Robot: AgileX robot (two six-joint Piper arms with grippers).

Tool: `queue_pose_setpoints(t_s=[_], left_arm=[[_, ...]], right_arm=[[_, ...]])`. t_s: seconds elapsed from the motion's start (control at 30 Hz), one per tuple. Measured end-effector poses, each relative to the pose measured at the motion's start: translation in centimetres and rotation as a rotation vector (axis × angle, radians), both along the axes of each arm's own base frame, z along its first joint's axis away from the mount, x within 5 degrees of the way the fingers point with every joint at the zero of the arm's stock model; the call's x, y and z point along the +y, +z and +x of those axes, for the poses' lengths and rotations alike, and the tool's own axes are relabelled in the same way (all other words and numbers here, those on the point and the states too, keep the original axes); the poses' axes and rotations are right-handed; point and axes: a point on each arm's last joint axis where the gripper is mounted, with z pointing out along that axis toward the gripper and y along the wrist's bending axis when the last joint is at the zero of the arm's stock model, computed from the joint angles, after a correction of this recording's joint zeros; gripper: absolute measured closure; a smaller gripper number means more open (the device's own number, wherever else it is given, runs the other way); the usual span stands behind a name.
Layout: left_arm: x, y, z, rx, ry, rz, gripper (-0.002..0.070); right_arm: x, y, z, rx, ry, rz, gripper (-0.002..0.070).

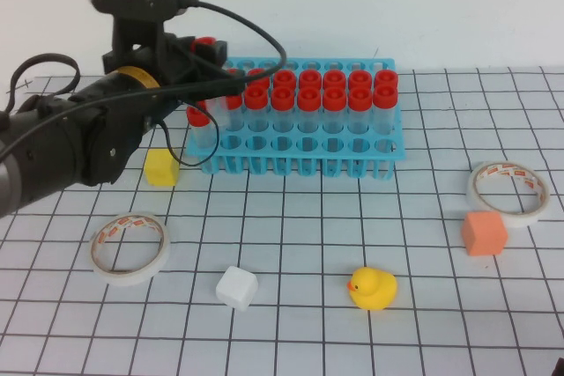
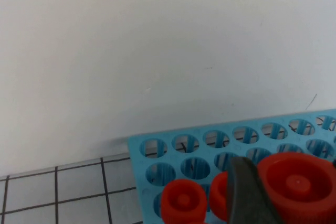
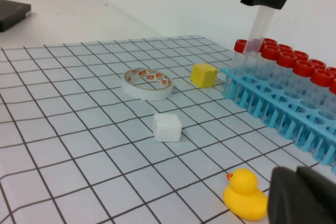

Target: Place the test tubes

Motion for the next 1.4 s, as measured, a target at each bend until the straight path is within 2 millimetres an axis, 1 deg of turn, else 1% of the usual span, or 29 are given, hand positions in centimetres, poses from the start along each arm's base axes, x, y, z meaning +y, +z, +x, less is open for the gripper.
queue_pose_setpoints(t_s=[0.03, 0.2, 0.43, 0.7, 0.9, 1.17, 1.4], left_arm=[[0.3, -0.2, 0.2, 0.003, 0.008, 0.0, 0.0403], [0.2, -0.4, 0.4, -0.007, 0.004, 0.025, 0.0403], [0.0, -1.8, 0.8, 0.031, 0.002, 0.043, 0.0403], [0.0, -1.7, 0.8, 0.019, -0.006, 0.053, 0.0403], [-0.4, -1.3, 1.1, -0.065, -0.011, 0.008, 0.0403], [-1.2, -3.2, 1.6, -0.046, -0.047, 0.05, 0.0403], [-1.1, -4.5, 0.8, -0.069, -0.059, 0.059, 0.0403]], right_arm=[[0.0, 0.0, 0.0, -0.001, -0.005, 0.0, 0.0678], [0.0, 0.0, 0.0, 0.0, 0.0, 0.0, 0.0678], [0.0, 0.0, 0.0, 0.0, 0.0, 0.0, 0.0678], [0.0, 0.0, 0.0, 0.0, 0.0, 0.0, 0.0678], [0.0, 0.0, 0.0, 0.0, 0.0, 0.0, 0.0678], [0.0, 0.0, 0.0, 0.0, 0.0, 0.0, 0.0678], [0.0, 0.0, 0.0, 0.0, 0.0, 0.0, 0.0678]])
